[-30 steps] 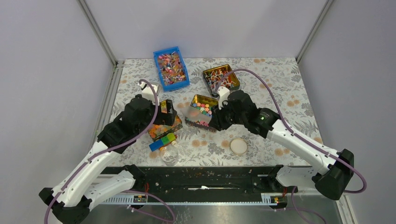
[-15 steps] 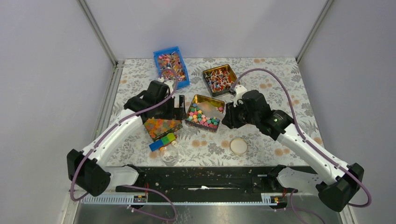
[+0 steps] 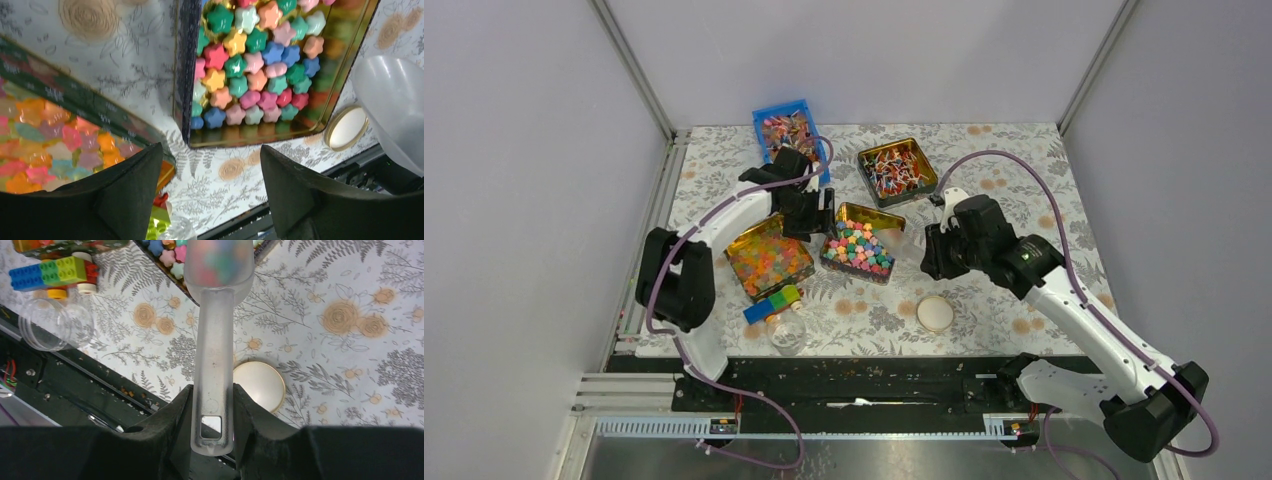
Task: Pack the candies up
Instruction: Move the storage box to the center of the board.
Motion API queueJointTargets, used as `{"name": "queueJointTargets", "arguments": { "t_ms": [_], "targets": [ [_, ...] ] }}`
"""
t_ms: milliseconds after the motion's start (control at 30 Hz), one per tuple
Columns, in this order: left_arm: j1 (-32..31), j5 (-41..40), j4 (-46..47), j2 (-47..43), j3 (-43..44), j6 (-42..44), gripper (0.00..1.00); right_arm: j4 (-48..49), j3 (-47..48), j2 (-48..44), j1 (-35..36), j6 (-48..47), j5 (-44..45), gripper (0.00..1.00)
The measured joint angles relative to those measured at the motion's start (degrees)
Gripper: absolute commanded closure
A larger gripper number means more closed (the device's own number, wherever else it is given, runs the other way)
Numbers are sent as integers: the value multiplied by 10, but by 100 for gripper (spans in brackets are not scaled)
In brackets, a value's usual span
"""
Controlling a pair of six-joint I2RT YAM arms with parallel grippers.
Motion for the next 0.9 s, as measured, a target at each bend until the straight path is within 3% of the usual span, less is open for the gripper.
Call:
{"name": "queueJointTargets", "arguments": {
  "t_ms": [367, 533, 900],
  "targets": [
    [-2, -10, 27, 120, 78, 7, 70, -52, 42, 2, -7, -33, 8, 100],
    [-6, -16, 24, 145, 75, 4, 99, -64, 55, 8, -7, -36, 6, 100],
    [-60, -68, 26, 98, 19, 10, 100, -97, 65, 31, -9, -62, -31, 100]
  ]
}}
